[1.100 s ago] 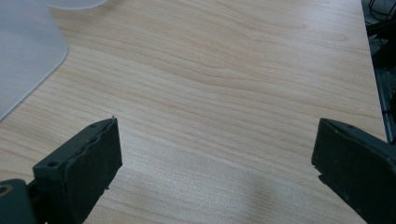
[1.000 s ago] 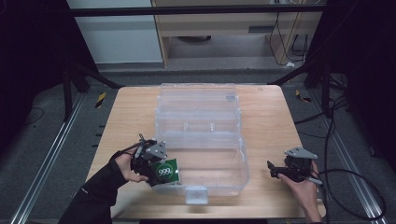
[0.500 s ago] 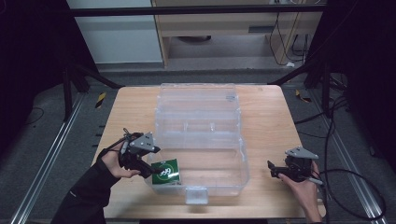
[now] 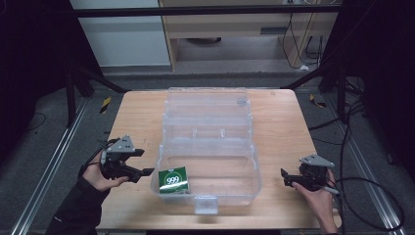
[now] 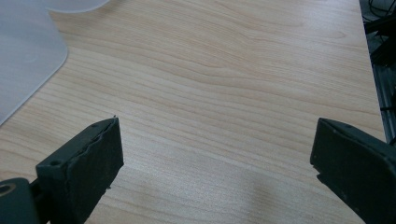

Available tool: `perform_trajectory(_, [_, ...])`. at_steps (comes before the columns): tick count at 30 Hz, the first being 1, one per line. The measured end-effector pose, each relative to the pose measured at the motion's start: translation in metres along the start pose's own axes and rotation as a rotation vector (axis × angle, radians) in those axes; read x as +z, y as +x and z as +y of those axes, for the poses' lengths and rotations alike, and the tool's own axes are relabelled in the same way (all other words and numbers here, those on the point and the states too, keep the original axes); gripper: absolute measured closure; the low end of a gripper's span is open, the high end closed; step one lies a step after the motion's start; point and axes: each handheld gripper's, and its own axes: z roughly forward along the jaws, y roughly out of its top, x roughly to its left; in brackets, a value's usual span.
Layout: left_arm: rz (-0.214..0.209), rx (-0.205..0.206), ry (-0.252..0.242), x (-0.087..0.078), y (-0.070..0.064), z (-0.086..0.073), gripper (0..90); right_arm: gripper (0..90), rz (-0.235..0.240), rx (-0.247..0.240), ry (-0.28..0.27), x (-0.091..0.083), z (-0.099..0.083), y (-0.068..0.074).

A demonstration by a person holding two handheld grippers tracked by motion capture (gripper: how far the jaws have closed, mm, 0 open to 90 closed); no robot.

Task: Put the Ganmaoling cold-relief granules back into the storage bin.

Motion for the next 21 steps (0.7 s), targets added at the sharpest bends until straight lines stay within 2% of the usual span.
perform_trajectory(1, [0.000,0.000,0.000,0.000,0.000,0.000,23.2,2.8,-0.001,-0.002,0.000,0.000,0.000,0.000])
perform_trajectory(5, [0.046,-0.059,-0.027,-0.003,0.008,-0.014,23.1,2.6,-0.004,-0.005,0.000,0.000,0.000,-0.001])
perform_trajectory(6, [0.070,-0.096,-0.047,-0.003,0.012,-0.021,22.6,2.5,-0.004,-0.004,0.001,0.000,0.000,-0.001])
perform_trajectory(8, [0.101,-0.134,-0.067,-0.002,0.017,-0.030,21.9,2.4,-0.005,-0.003,0.000,0.000,0.000,-0.001])
perform_trajectory(9, [0.101,-0.134,-0.067,-0.002,0.017,-0.030,21.7,2.4,-0.005,-0.003,0.000,0.000,0.000,-0.001])
perform_trajectory(10, [0.120,-0.162,-0.071,0.000,0.020,-0.036,21.2,2.4,-0.005,-0.001,-0.001,0.000,-0.001,-0.001])
perform_trajectory(11, [0.120,-0.162,-0.071,0.000,0.020,-0.036,20.8,2.4,-0.005,-0.001,-0.001,0.000,-0.001,-0.001])
perform_trajectory(15, [0.169,-0.212,-0.088,0.004,0.026,-0.050,20.8,2.2,-0.007,-0.001,0.000,0.000,-0.001,-0.001])
perform_trajectory(16, [0.169,-0.212,-0.088,0.004,0.026,-0.050,20.8,2.2,-0.007,-0.001,0.000,0.000,-0.001,-0.001])
perform_trajectory(21, [0.195,-0.273,-0.101,0.013,0.030,-0.065,21.0,2.0,-0.009,-0.001,-0.002,0.000,-0.001,-0.002])
